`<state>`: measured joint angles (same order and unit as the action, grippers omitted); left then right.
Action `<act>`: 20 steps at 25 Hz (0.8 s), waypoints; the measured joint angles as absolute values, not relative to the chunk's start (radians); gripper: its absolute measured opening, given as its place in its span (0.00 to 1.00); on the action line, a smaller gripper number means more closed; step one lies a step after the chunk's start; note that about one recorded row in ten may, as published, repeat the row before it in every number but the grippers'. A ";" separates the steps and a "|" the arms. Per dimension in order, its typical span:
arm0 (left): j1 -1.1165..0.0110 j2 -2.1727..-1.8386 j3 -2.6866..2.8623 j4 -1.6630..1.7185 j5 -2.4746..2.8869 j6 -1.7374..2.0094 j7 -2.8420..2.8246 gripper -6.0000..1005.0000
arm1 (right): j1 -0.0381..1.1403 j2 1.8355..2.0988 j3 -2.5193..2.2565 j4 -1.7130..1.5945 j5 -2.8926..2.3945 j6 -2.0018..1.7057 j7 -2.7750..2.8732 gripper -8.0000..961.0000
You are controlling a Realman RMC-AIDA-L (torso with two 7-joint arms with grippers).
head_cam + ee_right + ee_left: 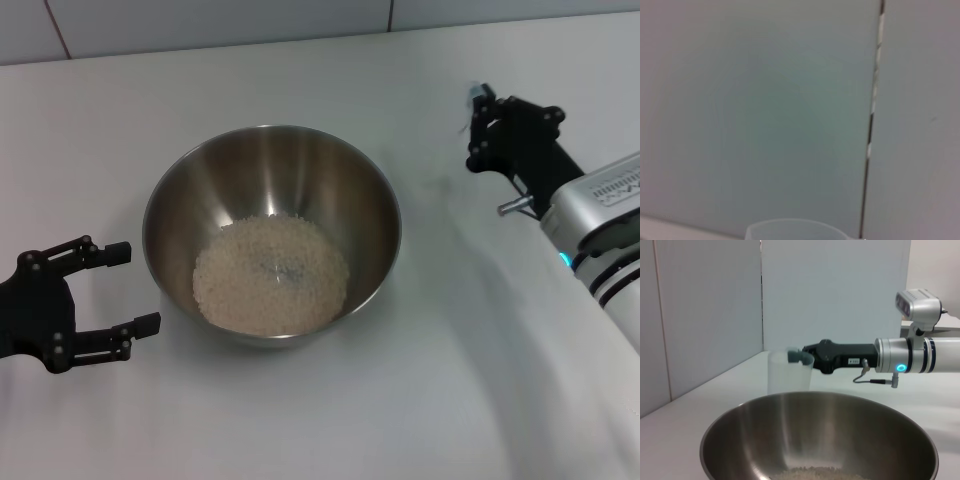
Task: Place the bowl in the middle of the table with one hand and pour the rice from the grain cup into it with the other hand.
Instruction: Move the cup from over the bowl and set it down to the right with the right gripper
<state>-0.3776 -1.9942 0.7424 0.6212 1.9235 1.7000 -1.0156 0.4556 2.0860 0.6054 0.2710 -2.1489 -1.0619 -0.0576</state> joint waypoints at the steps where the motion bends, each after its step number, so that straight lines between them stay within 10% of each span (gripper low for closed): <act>1: -0.378 -1.994 0.742 0.621 1.924 1.700 -1.015 0.86 | 0.456 2.086 0.605 0.271 -2.149 -1.062 -0.058 0.06; 20: -0.382 -1.997 0.742 0.621 1.924 1.695 -1.014 0.86 | 0.488 2.087 0.572 0.274 -2.168 -0.926 -0.006 0.07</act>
<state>-0.3820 -1.9973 0.7424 0.6212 1.9235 1.6950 -1.0139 0.4882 2.0874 0.5722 0.2743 -2.1682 -0.9262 -0.0064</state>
